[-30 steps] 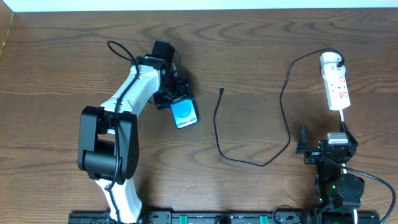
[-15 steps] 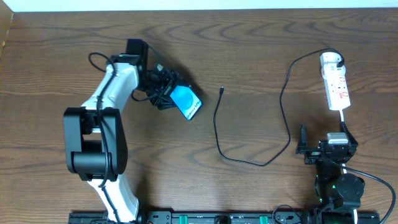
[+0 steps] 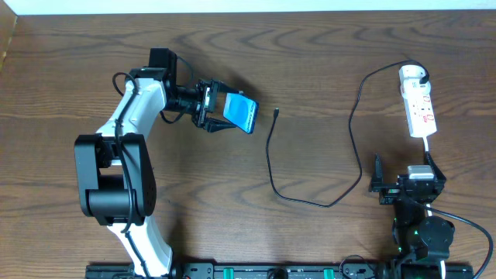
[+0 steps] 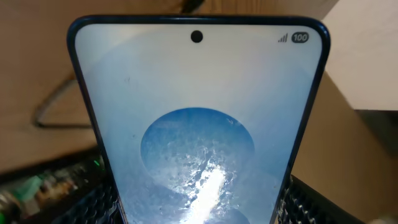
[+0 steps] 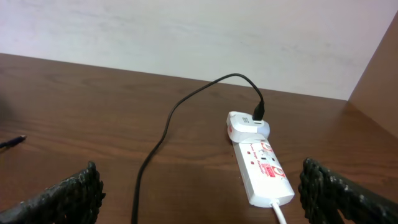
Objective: Plug charger to phone and switch on socket
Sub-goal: 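Lift the phone with the left gripper and tilt it upright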
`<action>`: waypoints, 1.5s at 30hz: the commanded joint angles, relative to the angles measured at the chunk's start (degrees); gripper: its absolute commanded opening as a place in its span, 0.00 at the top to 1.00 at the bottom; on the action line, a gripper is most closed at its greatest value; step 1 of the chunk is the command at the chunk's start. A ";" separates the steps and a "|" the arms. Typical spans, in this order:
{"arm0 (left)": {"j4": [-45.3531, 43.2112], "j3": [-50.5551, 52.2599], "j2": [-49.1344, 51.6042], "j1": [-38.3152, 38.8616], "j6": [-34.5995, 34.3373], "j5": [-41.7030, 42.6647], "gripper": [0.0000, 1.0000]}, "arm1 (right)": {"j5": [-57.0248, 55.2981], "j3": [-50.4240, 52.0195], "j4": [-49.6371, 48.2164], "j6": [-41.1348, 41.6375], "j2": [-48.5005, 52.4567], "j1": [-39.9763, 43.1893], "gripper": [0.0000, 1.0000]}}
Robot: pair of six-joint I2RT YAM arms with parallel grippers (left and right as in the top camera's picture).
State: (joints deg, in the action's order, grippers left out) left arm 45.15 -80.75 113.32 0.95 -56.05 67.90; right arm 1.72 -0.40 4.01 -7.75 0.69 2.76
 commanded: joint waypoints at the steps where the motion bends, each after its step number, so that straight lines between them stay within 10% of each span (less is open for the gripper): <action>1: 0.15 -1.79 -2.12 -0.17 -8.31 6.73 0.32 | 0.15 0.09 0.22 0.85 -0.35 -0.61 0.01; 31: 0.13 -1.79 -2.12 -0.17 -16.06 9.33 0.32 | 0.15 0.09 0.22 0.85 -0.35 -0.61 0.01; 45: 0.13 -1.77 -2.12 -0.17 -14.21 -14.36 0.33 | 0.17 0.09 0.22 0.85 -0.35 -0.61 0.01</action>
State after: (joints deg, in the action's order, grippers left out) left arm 45.12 -80.75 113.32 0.97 -71.77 62.22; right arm 1.72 -0.40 4.01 -7.75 0.69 2.76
